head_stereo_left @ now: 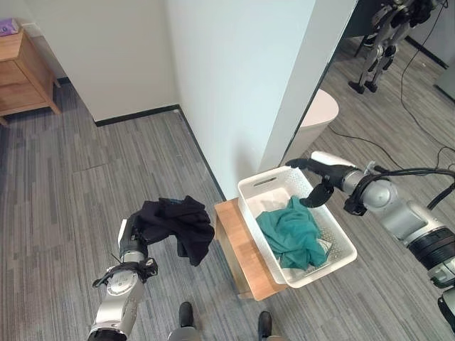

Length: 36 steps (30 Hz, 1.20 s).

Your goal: Pick up bed clothes into laundry basket.

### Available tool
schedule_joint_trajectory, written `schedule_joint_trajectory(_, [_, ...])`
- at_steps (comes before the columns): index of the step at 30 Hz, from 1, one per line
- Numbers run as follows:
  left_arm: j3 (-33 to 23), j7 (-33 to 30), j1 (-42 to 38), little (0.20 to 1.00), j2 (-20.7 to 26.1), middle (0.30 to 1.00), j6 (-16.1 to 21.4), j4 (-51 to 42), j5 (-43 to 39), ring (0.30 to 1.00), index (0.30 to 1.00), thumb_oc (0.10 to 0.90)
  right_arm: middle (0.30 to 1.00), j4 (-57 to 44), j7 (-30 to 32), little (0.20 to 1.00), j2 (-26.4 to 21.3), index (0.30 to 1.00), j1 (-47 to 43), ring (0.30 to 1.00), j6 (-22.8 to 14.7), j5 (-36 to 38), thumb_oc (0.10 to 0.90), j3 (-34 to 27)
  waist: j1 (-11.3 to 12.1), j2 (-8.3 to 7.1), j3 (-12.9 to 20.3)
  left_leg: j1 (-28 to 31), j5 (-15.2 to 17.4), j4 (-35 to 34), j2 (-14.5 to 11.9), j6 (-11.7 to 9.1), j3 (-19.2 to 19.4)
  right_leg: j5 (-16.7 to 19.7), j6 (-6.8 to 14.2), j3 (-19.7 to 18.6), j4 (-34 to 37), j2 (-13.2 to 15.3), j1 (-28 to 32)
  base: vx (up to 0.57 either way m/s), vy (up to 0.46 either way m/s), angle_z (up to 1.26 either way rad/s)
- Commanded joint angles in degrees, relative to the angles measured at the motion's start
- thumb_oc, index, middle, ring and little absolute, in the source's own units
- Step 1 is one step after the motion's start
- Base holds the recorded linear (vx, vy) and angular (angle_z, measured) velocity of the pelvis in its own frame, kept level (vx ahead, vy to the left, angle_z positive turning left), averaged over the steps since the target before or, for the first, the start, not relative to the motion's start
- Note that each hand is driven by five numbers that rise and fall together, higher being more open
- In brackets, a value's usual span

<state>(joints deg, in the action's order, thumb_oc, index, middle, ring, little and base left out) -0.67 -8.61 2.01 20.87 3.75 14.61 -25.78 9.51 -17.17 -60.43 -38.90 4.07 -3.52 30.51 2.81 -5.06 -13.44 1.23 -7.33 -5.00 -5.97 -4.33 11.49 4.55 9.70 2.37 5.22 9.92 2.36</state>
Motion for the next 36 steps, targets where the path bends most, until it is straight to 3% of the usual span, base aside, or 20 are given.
schedule_joint_trajectory(1, [-1.8, 0.8, -4.2, 0.3, 3.8, 0.3, 6.8, -9.1, 1.0, 0.3, 0.3, 0.4, 0.9, -6.3, 5.1, 0.9, -5.4, 0.9, -3.0, 0.9, -2.6, 2.6, 0.8, -5.5, -1.9, -3.43, 4.5, 2.8, 8.4, 0.0, -1.7, -3.6, 1.9, -1.6, -2.1, 2.2, -0.2, -0.1, 0.5, -0.01, 0.019, -0.12])
schedule_joint_trajectory(3, [-2.1, -0.2, -6.0, 0.3, 2.7, 0.3, 6.7, -10.7, 1.7, 0.3, 0.3, 0.4, 0.9, -11.8, 10.0, 0.9, -2.1, 0.9, 9.9, 0.9, -2.9, 0.6, 0.8, -17.0, -5.0, -2.12, 5.1, 3.2, 8.8, 0.0, -1.9, -3.5, 2.6, -1.5, -1.9, 1.4, -0.2, 0.1, 0.4, 0.0, 0.028, -0.15])
schedule_joint_trajectory(5, [-1.0, -0.4, -6.7, 0.3, 3.2, 0.3, 6.4, -11.1, 1.9, 0.3, 0.3, 0.4, 0.9, -14.0, 10.4, 0.9, 0.1, 0.9, 16.0, 0.9, -2.7, -2.3, 0.8, -21.7, -4.9, -2.25, 5.6, 3.4, 8.9, 0.0, -2.0, -3.4, 2.7, -1.6, -1.9, 1.2, -0.2, 0.1, 0.5, 0.01, 0.007, -0.03])
schedule_joint_trajectory(6, [0.8, -0.6, -8.3, 0.3, 2.0, 0.3, 7.1, -12.5, 1.1, 0.3, 0.3, 0.4, 0.9, -10.1, 18.0, 0.9, 9.2, 0.9, 23.2, 0.9, -3.6, -8.5, 0.8, -25.6, -6.7, -0.73, 5.9, 4.0, 9.3, 0.0, -2.1, -3.0, 3.0, -1.5, -1.8, 0.4, -0.3, 0.2, 0.6, 0.01, 0.013, -0.11])
schedule_joint_trajectory(7, [1.2, -0.7, -8.3, 0.3, 2.3, 0.3, 7.2, -12.4, 1.0, 0.3, 0.3, 0.4, 0.9, -10.2, 18.2, 0.9, 9.6, 0.9, 23.8, 0.9, -3.7, -8.9, 0.8, -26.0, -6.4, -1.04, 6.0, 3.9, 9.3, 0.0, -2.1, -3.0, 3.1, -1.5, -1.8, 0.4, -0.3, 0.2, 0.5, 0.02, 0.023, -0.19])
schedule_joint_trajectory(9, [4.5, -1.6, -10.0, 0.3, 0.9, 0.3, 7.9, -13.4, 1.7, 0.3, 0.3, 0.4, 0.9, -1.1, 25.4, 0.9, 18.7, 0.9, 27.1, 0.9, -2.4, -14.7, 0.8, -25.0, -8.1, 0.26, 6.1, 5.2, 10.2, 0.0, -2.1, -2.5, 3.6, -1.9, -1.8, -0.7, -0.5, 0.2, 1.0, 0.04, 0.032, -0.21])
schedule_joint_trajectory(11, [6.5, -2.0, -11.1, 0.3, 0.0, 0.3, 7.8, -13.8, 2.0, 0.3, 0.3, 0.4, 0.9, 8.2, 28.8, 0.9, 25.5, 0.9, 29.6, 0.9, -0.6, -17.8, 0.8, -23.0, -9.7, 1.11, 6.5, 5.7, 10.1, 0.0, -2.1, -2.3, 4.1, -1.7, -2.0, -1.7, -0.5, 0.1, 1.0, 0.03, 0.027, -0.17])
schedule_joint_trajectory(13, [7.3, -1.3, -11.5, 0.3, -0.6, 0.3, 7.9, -15.1, 1.2, 0.3, 0.3, 0.4, 0.9, 15.8, 29.8, 0.9, 28.6, 0.9, 32.5, 0.9, 0.7, -20.0, 0.8, -21.6, -11.2, 1.96, 6.8, 6.3, 10.3, 0.0, -2.2, -2.3, 4.3, -1.9, -2.0, -2.4, -0.5, 0.1, 1.3, 0.03, 0.022, -0.25])
schedule_joint_trajectory(17, [13.8, 5.4, -14.0, 0.3, -2.4, 0.3, 7.7, -18.9, -8.8, 0.3, 0.3, 0.4, 0.9, 53.1, 28.6, 0.9, 36.7, 0.9, 35.3, 0.9, 5.0, -15.7, 0.8, -19.1, -14.3, 3.97, 6.9, 7.4, 10.5, 0.0, -2.2, -2.4, 5.0, -2.4, -2.1, -3.8, -0.4, -0.1, 1.9, 0.0, 0.037, -0.09])
schedule_joint_trajectory(20, [14.9, 7.6, -15.3, 0.3, -2.1, 0.3, 8.0, -22.9, -9.5, 0.3, 0.3, 0.4, 0.9, 67.9, 23.0, 0.9, 39.5, 0.9, 37.8, 0.9, 7.8, -16.1, 0.8, -18.2, -14.5, 4.63, 7.0, 7.2, 10.2, 0.0, -2.4, -2.6, 4.6, -2.6, -2.3, -3.5, -0.3, -0.1, 2.1, -0.01, 0.0, -0.16])
schedule_joint_trajectory(22, [15.1, 8.1, -15.2, 0.3, -1.8, 0.3, 8.3, -25.0, -9.0, 0.3, 0.3, 0.4, 0.9, 70.5, 21.9, 0.9, 39.6, 0.9, 39.2, 0.9, 7.7, -15.4, 0.8, -19.0, -14.5, 4.73, 6.9, 7.4, 10.2, 0.0, -2.3, -2.6, 4.3, -2.9, -2.4, -3.3, -0.3, -0.1, 2.5, 0.0, -0.001, -0.03])
schedule_joint_trajectory(26, [11.3, 5.7, -15.4, 0.3, -0.4, 0.3, 10.6, -29.7, -4.8, 0.3, 0.3, 0.4, 0.9, 70.7, 21.1, 0.9, 41.8, 0.9, 45.1, 0.9, 6.1, -6.8, 0.8, -24.4, -15.7, 5.31, 6.4, 7.8, 10.0, 0.0, -2.4, -2.8, 4.3, -3.3, -2.7, -3.4, -0.9, -0.1, 2.8, -0.02, 0.001, -0.02])
schedule_joint_trajectory(30, [8.9, 2.2, -13.8, 0.3, 0.0, 0.3, 11.2, -29.3, -1.7, 0.3, 0.3, 0.4, 0.9, 68.6, 21.2, 0.9, 45.1, 0.9, 44.8, 0.9, 5.5, -5.1, 0.8, -22.6, -15.7, 5.74, 6.6, 8.2, 10.2, 0.0, -2.5, -2.8, 4.4, -3.3, -2.7, -3.3, -1.1, -0.1, 2.7, -0.01, 0.002, -0.04])
schedule_joint_trajectory(31, [8.5, -1.3, -28.2, 0.3, 7.1, 0.3, 11.9, -28.8, -3.9, 0.3, 0.3, 0.4, 0.9, 68.0, 21.1, 0.9, 44.3, 0.9, 45.6, 0.9, 4.5, -4.9, 0.8, -20.9, -16.8, 6.49, 7.8, 8.6, 10.3, 0.0, -2.6, -2.8, 4.9, -3.5, -2.5, -3.5, -1.1, 0.0, 3.0, 0.05, 0.008, -0.01])
schedule_joint_trajectory(32, [7.0, -3.4, -31.8, 0.3, 10.7, 0.3, 13.9, -27.2, -4.1, 0.3, 0.3, 0.4, 0.9, 66.9, 21.6, 0.9, 45.1, 0.9, 44.9, 0.9, 3.8, -3.2, 0.8, -20.6, -17.0, 6.49, 7.7, 8.9, 10.3, 0.0, -2.6, -3.0, 5.1, -3.4, -2.4, -3.5, -1.1, 0.0, 3.0, 0.04, -0.008, 0.02])
schedule_joint_trajectory(36, [7.3, -8.2, -35.0, 0.3, 14.0, 0.3, 11.0, -20.5, 3.2, 0.3, 0.3, 0.4, 0.9, 67.3, 21.8, 0.9, 46.6, 0.9, 43.3, 0.9, 4.3, -1.5, 0.8, -19.2, -15.9, 6.01, 8.1, 8.2, 9.5, 0.0, -2.4, -3.1, 4.4, -2.8, -2.2, -3.0, -1.1, -0.1, 2.6, -0.02, -0.015, -0.04])
